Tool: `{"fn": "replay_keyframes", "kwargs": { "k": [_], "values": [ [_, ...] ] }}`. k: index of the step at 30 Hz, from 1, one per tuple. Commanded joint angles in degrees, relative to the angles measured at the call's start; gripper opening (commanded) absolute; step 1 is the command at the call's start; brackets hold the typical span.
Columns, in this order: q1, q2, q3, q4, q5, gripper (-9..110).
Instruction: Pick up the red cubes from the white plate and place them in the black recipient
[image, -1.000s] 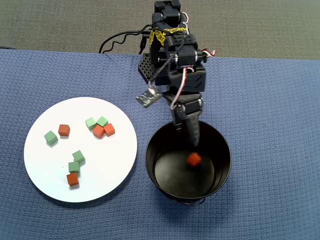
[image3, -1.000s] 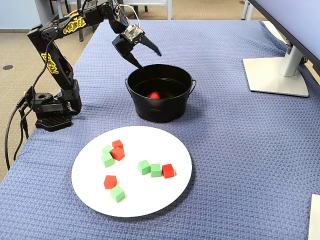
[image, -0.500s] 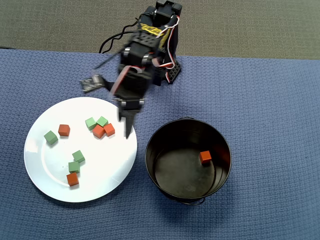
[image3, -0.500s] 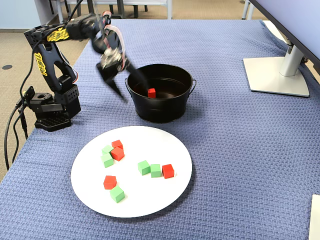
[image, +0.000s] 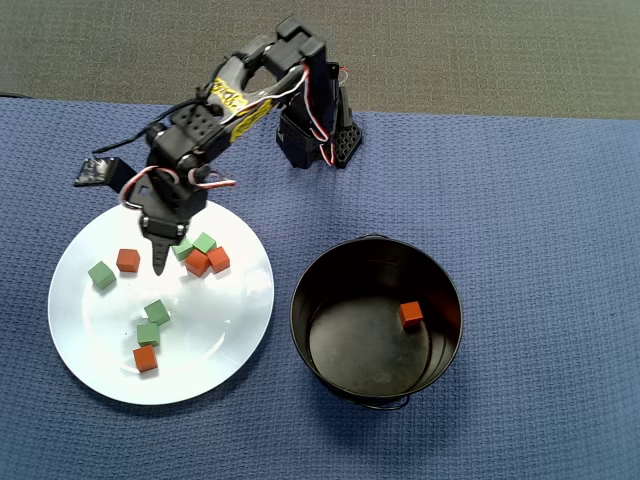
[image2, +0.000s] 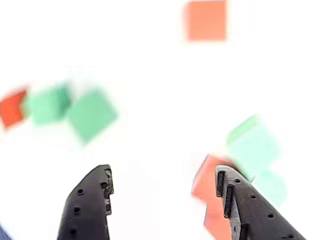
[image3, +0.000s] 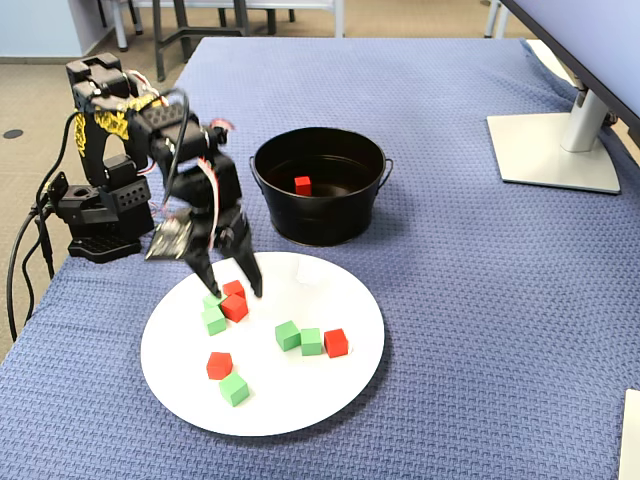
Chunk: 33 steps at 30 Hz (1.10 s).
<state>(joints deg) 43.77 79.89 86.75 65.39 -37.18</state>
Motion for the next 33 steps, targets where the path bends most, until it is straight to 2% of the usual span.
{"fn": "replay_keyframes", "kwargs": {
  "k": [1,9,15,21,26,33],
  "values": [
    [1.32,-2.72,-6.15,-0.70,2.90,20],
    [2.29,-13.54,-15.64,1.76,2.72,20],
    [2.46,-19.78,-21.88,4.13,-10.11,21],
    [3.52,-22.59,-26.46,8.17,-12.30,20],
    [5.27,-23.82,-27.42,9.67,-18.98,20],
    [7.91,-26.81,-32.34,10.72,-18.28,20]
  ]
}}
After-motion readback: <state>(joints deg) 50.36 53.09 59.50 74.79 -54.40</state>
